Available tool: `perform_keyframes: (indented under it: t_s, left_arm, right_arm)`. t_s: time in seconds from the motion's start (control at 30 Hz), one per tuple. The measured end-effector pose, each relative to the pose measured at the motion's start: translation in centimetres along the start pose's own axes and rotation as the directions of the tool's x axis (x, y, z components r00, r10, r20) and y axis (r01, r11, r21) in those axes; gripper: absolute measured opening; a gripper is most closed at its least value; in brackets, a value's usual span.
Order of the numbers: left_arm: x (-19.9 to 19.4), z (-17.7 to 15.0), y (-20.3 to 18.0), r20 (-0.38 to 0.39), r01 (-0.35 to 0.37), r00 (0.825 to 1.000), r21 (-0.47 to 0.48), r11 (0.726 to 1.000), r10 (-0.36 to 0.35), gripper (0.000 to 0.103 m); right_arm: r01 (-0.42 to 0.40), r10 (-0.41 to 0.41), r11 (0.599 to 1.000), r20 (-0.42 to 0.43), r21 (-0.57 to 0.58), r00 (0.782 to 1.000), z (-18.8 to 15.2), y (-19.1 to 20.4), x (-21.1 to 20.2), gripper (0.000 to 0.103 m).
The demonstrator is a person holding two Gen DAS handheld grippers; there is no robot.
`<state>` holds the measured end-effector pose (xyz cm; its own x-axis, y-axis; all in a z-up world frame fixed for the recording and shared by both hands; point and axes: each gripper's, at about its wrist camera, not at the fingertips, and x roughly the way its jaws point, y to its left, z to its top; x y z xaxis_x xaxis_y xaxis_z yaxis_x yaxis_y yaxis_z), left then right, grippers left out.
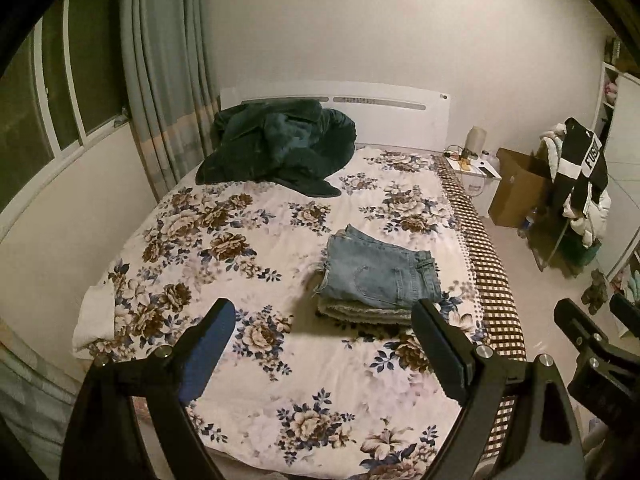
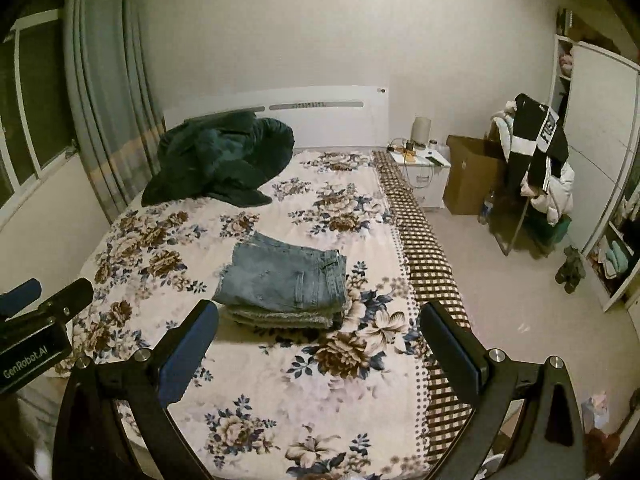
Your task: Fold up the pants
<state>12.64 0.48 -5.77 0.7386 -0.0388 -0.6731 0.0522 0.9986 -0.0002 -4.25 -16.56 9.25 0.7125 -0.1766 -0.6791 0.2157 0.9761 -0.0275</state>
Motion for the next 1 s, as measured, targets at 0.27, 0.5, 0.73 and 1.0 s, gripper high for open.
perform_keyframes:
  t_s: [0.27, 0.5, 0.73, 1.0]
  left_arm:
    - [-1.4, -0.4, 0.7, 0.027, -0.009, 1.0, 0.008, 1.0, 0.009, 0.09]
    - [-2.0, -0.7, 0.6, 0.03, -0.01, 0.999, 0.015, 1.0, 0.009, 0.096]
    - [-2.4, -0.6, 0.6, 0.038, -0.011, 0.999, 0.023, 1.0, 0.01, 0.097]
    - [-2.2, -0.2, 0.8, 0.038, -0.012, 0.999, 0.03, 0.999, 0.011, 0.097]
  right_arm:
    - [0.008, -0.009, 1.0, 0.02, 0.006, 1.0, 0.6, 1.2, -2.8, 0.103]
    - [0.007, -0.008, 1.0, 0.019, 0.009, 1.0, 0.6, 1.4, -3.1, 0.103]
    - [0.007, -0.007, 1.0, 0.022, 0.002, 1.0, 0.8, 1.5, -3.2, 0.103]
    - [-0.001, 0.001, 1.0, 0.021, 0.001, 1.0, 1.4, 1.7, -2.7, 0.103]
